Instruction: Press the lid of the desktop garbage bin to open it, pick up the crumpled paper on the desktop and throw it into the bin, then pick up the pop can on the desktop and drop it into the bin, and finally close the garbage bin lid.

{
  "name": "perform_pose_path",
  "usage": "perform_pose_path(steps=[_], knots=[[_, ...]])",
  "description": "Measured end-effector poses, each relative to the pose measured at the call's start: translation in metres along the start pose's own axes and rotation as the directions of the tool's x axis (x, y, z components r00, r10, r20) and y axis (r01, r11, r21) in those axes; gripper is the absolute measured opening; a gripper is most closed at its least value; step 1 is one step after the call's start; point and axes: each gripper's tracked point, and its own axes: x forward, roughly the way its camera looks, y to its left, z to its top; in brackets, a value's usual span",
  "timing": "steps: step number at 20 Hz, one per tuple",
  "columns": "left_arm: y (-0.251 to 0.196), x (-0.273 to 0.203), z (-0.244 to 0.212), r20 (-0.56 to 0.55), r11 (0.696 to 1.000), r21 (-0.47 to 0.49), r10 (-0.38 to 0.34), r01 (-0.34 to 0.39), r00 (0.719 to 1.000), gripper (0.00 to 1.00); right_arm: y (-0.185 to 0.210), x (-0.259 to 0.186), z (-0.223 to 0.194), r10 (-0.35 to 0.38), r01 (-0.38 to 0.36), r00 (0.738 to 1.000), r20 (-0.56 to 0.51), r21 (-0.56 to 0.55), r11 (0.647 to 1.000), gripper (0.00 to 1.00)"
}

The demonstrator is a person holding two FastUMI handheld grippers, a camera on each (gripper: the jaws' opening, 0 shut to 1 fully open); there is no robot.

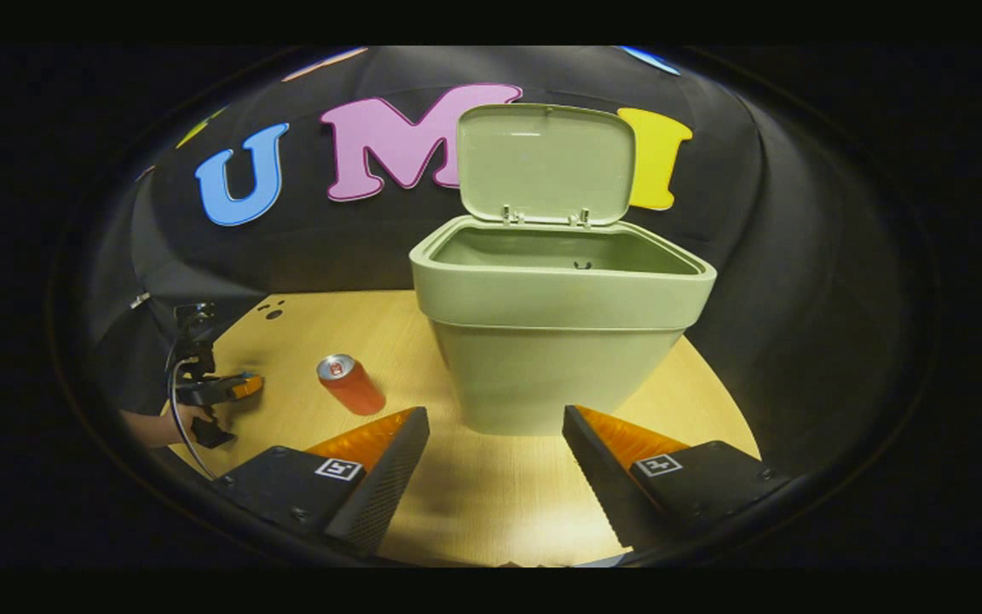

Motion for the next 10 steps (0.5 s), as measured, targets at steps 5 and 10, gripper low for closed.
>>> perform_pose_path(steps=[5,10], knots=[[-0.003,-0.001,0.001,-0.006,1.0,0.029,0.003,-0.003,1.0,0.42,-0.001,-0.002,-0.006,0.004,-0.004,1.0,-0.007,-0.002,1.0,0.99],[-0.012,-0.013,0.004,-0.007,0.999,0.031,-0.022,0.022,1.0,0.33,-0.003,-0.004,-0.006,-0.001,0.001,1.0,-0.002,0.004,1.0,0.99]])
